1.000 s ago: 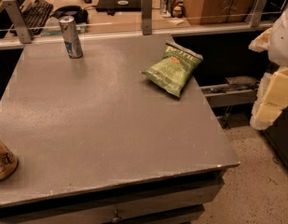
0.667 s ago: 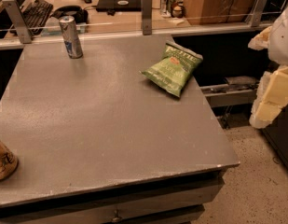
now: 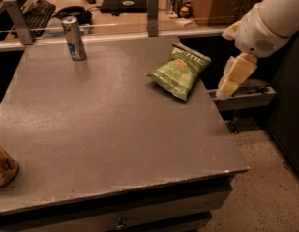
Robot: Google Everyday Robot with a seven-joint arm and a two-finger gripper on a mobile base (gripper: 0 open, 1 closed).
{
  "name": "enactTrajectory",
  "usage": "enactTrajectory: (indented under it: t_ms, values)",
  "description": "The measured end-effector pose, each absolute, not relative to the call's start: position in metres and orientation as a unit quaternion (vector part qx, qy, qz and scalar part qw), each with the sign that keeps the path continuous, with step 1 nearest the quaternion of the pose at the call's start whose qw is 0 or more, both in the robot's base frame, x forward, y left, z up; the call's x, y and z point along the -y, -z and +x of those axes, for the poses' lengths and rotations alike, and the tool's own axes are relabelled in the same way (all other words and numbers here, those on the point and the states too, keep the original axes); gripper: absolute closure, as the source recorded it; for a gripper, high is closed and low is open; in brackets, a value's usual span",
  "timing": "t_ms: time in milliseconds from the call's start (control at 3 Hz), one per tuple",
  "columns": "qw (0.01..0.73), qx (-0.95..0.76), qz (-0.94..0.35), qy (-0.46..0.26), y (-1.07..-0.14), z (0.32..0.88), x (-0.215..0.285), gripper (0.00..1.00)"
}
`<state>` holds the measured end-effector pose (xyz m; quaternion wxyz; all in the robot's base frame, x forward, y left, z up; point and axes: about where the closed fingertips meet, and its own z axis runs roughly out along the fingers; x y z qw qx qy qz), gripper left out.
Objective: Move green jalapeno chip bag near redbull can
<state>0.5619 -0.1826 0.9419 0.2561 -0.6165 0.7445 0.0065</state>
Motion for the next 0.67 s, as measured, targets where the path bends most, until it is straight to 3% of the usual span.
enactTrajectory:
  t_ms: [667]
  values:
    - [0.317,-0.728,-0.601,-0.091,-0.898,0.657,0.124,0.00]
